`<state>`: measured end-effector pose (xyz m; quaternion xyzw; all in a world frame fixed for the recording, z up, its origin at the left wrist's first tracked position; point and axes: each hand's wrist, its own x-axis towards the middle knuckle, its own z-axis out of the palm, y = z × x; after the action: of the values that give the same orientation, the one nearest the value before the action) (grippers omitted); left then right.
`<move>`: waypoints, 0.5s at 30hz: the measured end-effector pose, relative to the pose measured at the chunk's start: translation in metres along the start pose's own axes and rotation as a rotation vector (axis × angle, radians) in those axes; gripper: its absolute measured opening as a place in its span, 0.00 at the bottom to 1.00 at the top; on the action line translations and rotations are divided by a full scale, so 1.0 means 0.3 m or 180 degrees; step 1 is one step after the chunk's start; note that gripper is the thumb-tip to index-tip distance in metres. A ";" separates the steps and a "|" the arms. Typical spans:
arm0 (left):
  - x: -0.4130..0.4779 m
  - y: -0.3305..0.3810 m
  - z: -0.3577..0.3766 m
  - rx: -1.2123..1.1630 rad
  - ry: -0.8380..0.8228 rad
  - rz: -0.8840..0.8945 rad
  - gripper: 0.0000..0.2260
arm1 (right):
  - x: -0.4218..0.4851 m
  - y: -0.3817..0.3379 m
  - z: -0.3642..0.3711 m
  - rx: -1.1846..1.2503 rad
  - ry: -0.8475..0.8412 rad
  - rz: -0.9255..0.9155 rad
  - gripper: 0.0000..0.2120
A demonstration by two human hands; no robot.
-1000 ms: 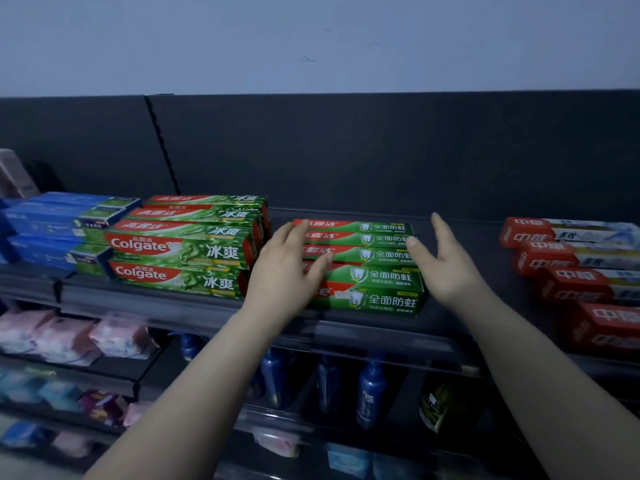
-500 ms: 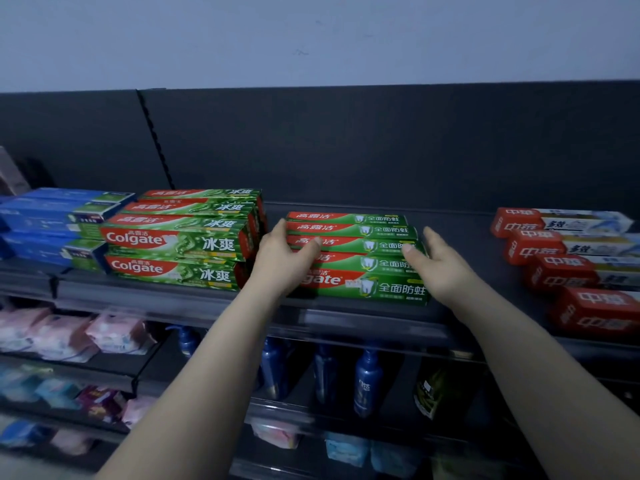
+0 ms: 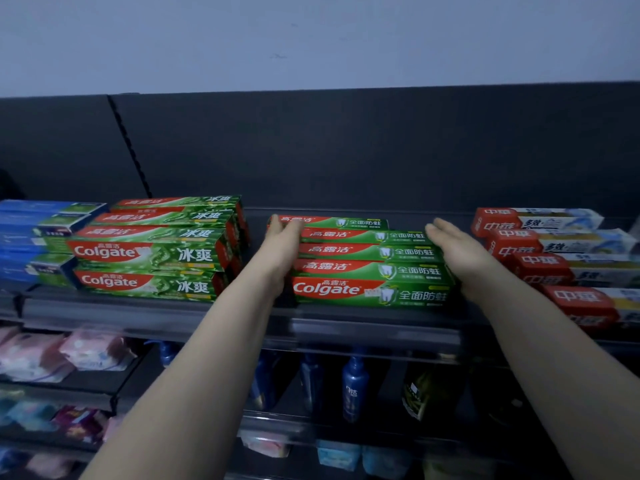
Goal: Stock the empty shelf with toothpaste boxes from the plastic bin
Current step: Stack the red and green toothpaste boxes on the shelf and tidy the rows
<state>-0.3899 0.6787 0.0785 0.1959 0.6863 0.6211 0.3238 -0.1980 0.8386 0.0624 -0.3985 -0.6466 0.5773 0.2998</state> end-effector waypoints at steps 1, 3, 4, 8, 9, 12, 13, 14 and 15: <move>0.032 0.009 0.000 0.0053 0.0147 0.0008 0.36 | 0.004 -0.006 0.002 0.0019 0.0003 0.0004 0.28; 0.105 0.006 -0.002 0.0321 0.0451 0.0012 0.42 | 0.010 -0.010 0.016 -0.0006 -0.0019 0.0023 0.27; 0.120 0.007 0.000 0.0422 0.0561 0.0003 0.41 | 0.013 -0.007 0.022 -0.0033 -0.0015 0.0039 0.27; 0.116 0.012 0.025 0.0799 0.0712 0.0087 0.29 | 0.013 0.005 0.028 -0.0035 0.0028 0.0083 0.25; 0.118 0.010 0.026 0.0892 0.0687 0.0068 0.29 | 0.014 0.002 0.026 -0.0066 0.0021 0.0072 0.25; 0.105 0.015 0.025 0.0850 0.0427 -0.0042 0.26 | 0.024 -0.025 0.027 -0.0234 -0.0017 -0.0007 0.25; 0.090 0.020 0.027 0.0783 0.0319 -0.0057 0.24 | 0.031 -0.033 0.027 -0.0274 -0.0023 -0.0047 0.25; 0.075 0.024 0.028 0.0719 0.0209 -0.0068 0.22 | 0.039 -0.040 0.028 -0.0267 -0.0034 -0.0066 0.25; 0.057 0.027 0.029 0.0665 0.0095 -0.0097 0.20 | 0.043 -0.047 0.030 -0.0258 -0.0065 -0.0060 0.25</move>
<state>-0.3973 0.6977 0.0827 0.2089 0.7550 0.5440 0.3007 -0.2146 0.8450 0.0739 -0.3983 -0.6761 0.5519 0.2822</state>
